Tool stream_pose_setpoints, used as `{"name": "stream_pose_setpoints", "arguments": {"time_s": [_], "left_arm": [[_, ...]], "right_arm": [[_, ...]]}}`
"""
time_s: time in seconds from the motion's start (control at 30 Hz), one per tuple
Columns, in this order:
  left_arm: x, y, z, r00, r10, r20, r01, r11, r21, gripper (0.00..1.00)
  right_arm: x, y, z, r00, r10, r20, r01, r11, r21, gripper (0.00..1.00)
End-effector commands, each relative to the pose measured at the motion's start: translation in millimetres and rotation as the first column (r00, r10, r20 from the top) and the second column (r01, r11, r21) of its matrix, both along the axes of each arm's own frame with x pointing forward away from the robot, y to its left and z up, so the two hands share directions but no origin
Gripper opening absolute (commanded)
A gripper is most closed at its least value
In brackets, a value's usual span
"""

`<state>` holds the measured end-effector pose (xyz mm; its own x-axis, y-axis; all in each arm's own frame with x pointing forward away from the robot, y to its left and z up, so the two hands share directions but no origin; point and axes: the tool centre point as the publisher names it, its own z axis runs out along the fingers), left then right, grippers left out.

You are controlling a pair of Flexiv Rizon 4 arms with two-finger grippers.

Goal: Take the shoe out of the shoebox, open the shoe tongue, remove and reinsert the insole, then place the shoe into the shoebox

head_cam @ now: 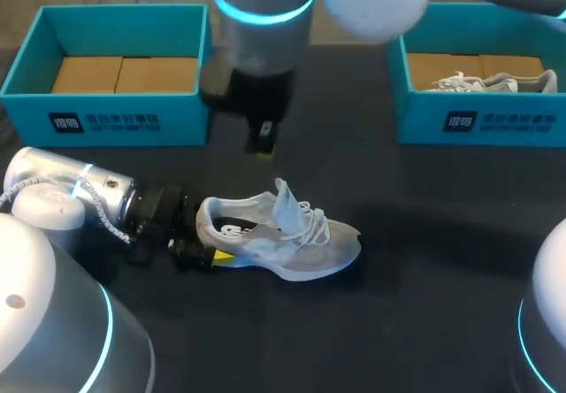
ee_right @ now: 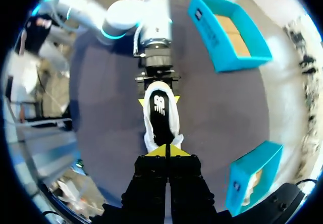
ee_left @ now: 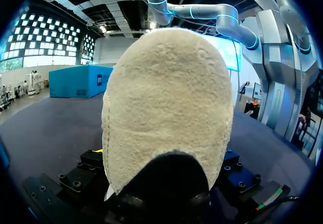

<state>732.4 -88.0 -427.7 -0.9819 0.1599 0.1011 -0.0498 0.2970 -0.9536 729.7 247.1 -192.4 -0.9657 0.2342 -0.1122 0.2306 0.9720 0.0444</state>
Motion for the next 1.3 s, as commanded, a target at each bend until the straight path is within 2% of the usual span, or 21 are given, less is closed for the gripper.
{"name": "stream_pose_setpoints", "arguments": {"time_s": [0.03, 0.23, 0.47, 0.6, 1.07, 1.3], "left_arm": [[-0.7, 0.1, 0.4, 1.000, 0.002, 0.001, -0.002, 1.000, 0.002, 0.00], [-0.7, 0.1, 0.4, 1.000, 0.002, 0.001, -0.002, 1.000, 0.002, 0.00], [-0.7, 0.1, 0.4, 1.000, 0.002, 0.001, -0.002, 1.000, 0.002, 0.00], [-0.7, 0.1, 0.4, 1.000, 0.002, 0.001, -0.002, 1.000, 0.002, 0.00], [-0.7, 0.1, 0.4, 1.000, 0.002, 0.001, -0.002, 1.000, 0.002, 0.00], [-0.7, 0.1, 0.4, 1.000, 0.002, 0.001, -0.002, 1.000, 0.002, 0.00]], "right_arm": [[-4.3, 29.1, -16.4, 0.997, 0.059, 0.049, -0.051, 0.987, -0.156, 0.00], [-4.7, 37.8, -31.7, 0.995, 0.084, 0.055, -0.075, 0.985, -0.154, 0.00], [0.2, 42.5, -57.1, 0.996, 0.090, 0.012, -0.088, 0.989, -0.115, 0.00], [-1.9, 37.2, -64.6, 0.999, 0.033, -0.002, -0.033, 0.995, -0.093, 0.00], [-1.0, 38.5, -65.1, 0.999, 0.040, 0.009, -0.039, 0.995, -0.095, 0.00], [-3.6, 41.8, -81.5, 0.998, 0.055, 0.033, -0.050, 0.991, -0.121, 0.00]]}}
